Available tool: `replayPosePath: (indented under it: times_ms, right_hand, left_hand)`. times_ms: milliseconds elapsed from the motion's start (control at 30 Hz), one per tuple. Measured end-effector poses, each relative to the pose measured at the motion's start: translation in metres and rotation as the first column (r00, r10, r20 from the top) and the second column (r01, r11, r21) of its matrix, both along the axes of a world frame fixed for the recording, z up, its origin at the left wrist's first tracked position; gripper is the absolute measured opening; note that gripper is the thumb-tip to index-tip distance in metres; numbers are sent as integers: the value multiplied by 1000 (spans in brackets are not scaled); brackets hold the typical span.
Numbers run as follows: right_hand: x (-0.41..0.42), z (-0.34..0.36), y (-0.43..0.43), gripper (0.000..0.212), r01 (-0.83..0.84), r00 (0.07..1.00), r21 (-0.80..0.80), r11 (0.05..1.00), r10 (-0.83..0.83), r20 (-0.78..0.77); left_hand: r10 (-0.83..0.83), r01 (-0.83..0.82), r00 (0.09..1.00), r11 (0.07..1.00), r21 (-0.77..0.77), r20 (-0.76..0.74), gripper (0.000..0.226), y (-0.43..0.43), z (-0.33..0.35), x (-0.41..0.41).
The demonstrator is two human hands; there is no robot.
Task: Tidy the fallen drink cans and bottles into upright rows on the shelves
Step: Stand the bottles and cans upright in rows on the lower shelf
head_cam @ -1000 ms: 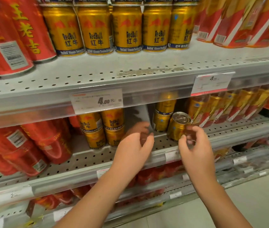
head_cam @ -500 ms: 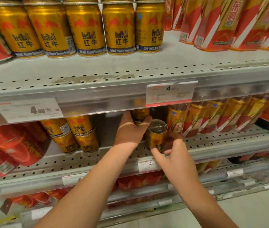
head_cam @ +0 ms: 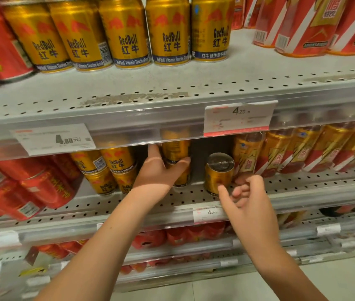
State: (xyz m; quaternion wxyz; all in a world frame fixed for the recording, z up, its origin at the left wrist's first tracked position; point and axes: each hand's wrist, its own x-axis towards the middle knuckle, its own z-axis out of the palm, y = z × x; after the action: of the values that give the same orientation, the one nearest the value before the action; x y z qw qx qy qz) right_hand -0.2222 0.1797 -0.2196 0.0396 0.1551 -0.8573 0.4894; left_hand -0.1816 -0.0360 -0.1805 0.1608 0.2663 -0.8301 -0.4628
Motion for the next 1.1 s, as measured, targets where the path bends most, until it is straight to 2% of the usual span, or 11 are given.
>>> replayPosePath:
  times_ms: [67, 167, 233, 300, 400, 500, 600, 667, 800, 967, 1100]
  right_hand:
    - [16, 8, -2, 19, -85, 994, -104, 991, 77, -78]
    - [34, 14, -27, 7, -267, 963, -74, 961, 264, -45]
    - [36, 11, -49, 26, -302, 953, 21, 953, 301, 34]
    - [35, 7, -66, 61, -262, 963, 142, 955, 249, 100]
    - [25, 4, -82, 88, -222, 968, 156, 962, 197, 158]
    - [12, 5, -94, 79, -271, 936, 135, 953, 229, 267]
    - [5, 4, -98, 59, -284, 933, 120, 951, 245, 264]
    - [6, 0, -98, 58, -267, 946, 145, 953, 231, 228]
    - [12, -5, -101, 75, -204, 971, 229, 952, 168, 168]
    - [16, -5, -112, 78, -166, 986, 263, 950, 154, 66]
    - [18, -3, -126, 75, -191, 981, 272, 943, 171, 95]
  left_hand:
    - [-29, 29, 1000, 1000, -4, 4, 48, -7, 0, 7]
    - [-102, 102, 995, 995, 10, 23, 59, -17, 0, 15]
    - [-147, 147, 989, 989, 23, 20, 65, -20, 0, 20]
    - [-175, 175, 985, 983, 51, 1, 65, -21, 1, 25]
    - [-209, 210, 978, 974, 81, -19, 69, -23, 2, 27]
    - [-234, 235, 972, 966, 103, -27, 67, -22, 3, 27]
    - [-195, 194, 981, 976, 100, -8, 63, -15, 3, 29]
    - [-158, 157, 987, 987, 38, 38, 60, -8, 0, 38]
    - [-26, 35, 998, 982, -184, 53, 59, 6, -15, 77]
    - [120, -98, 991, 956, -277, 63, 17, -17, -27, 111]
    - [140, -95, 986, 921, -378, 94, 13, -40, -29, 122]
